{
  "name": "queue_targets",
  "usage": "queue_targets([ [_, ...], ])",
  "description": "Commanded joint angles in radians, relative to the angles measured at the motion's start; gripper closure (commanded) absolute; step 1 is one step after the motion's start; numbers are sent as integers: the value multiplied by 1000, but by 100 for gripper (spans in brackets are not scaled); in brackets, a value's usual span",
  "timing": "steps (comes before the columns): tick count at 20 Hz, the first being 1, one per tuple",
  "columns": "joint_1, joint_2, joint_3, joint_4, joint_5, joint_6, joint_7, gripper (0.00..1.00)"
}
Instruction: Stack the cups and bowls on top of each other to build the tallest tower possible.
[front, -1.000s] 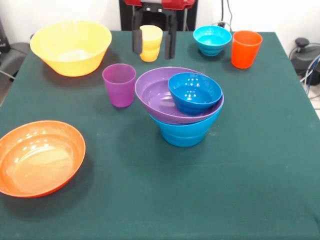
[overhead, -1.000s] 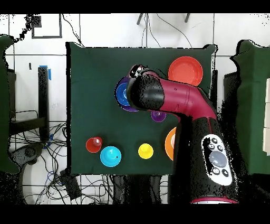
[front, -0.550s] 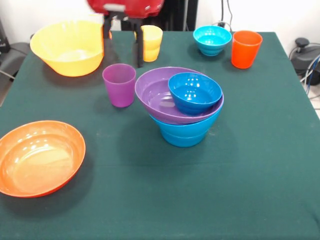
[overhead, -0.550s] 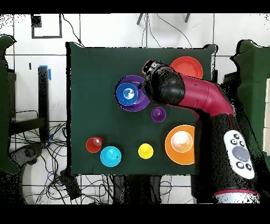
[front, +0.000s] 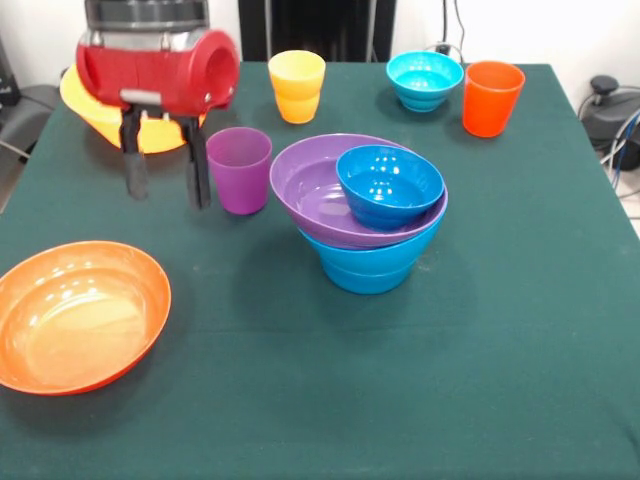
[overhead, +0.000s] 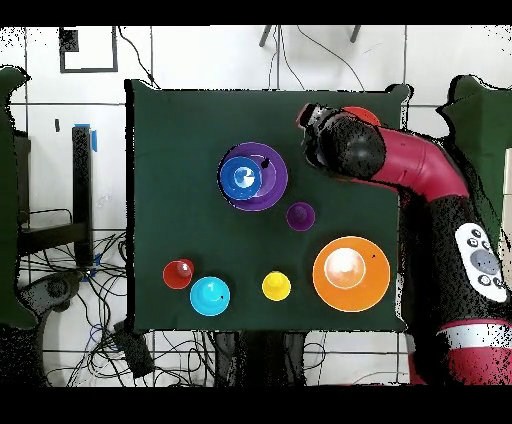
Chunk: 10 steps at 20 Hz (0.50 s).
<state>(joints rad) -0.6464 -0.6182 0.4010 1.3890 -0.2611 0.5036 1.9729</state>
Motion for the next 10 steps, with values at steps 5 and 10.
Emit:
queue_targets([
  [5,-12,116,147,-112,-109,185,-367,0],
  [10,-14,127,160,-130,-124,188,-370,0],
])
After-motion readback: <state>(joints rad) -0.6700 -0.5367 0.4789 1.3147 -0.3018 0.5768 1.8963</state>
